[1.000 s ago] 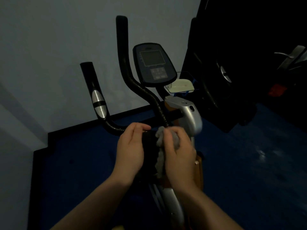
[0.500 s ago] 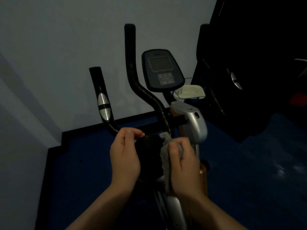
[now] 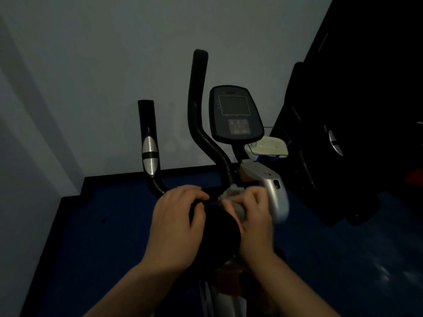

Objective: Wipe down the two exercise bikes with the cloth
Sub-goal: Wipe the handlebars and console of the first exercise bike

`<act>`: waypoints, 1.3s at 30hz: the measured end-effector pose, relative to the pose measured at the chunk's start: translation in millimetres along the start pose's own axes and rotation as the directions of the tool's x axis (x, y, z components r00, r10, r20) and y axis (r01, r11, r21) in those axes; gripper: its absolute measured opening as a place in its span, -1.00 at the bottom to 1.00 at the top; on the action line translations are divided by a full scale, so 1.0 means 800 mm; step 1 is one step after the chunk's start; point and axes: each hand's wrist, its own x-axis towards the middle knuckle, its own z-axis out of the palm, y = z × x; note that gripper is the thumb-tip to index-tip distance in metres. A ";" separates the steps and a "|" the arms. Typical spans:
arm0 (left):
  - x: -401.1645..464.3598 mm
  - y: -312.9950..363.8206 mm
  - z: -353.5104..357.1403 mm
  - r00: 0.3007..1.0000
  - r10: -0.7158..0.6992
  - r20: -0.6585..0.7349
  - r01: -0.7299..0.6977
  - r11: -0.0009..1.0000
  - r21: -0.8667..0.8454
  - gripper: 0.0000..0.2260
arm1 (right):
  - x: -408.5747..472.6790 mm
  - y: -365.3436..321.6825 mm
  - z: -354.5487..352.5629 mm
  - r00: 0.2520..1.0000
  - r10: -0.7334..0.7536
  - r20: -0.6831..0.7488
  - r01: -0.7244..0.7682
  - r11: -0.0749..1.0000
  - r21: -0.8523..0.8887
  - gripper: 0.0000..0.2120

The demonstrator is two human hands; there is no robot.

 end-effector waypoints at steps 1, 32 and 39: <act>0.001 -0.001 0.001 1.000 0.003 0.019 -0.003 1.000 -0.003 -0.82 | 0.014 0.001 -0.002 0.998 -0.042 0.050 0.045 0.997 -0.064 -0.83; 0.220 -0.043 -0.080 0.910 0.398 -0.118 -0.367 0.904 0.218 -0.86 | 0.105 -0.023 0.017 0.991 0.102 0.086 -0.088 0.984 -0.154 -0.83; 0.259 -0.063 -0.066 0.920 0.329 -0.215 -0.223 0.887 0.403 -0.86 | 0.131 -0.023 0.025 0.984 -0.021 0.176 0.070 0.958 -0.277 -0.81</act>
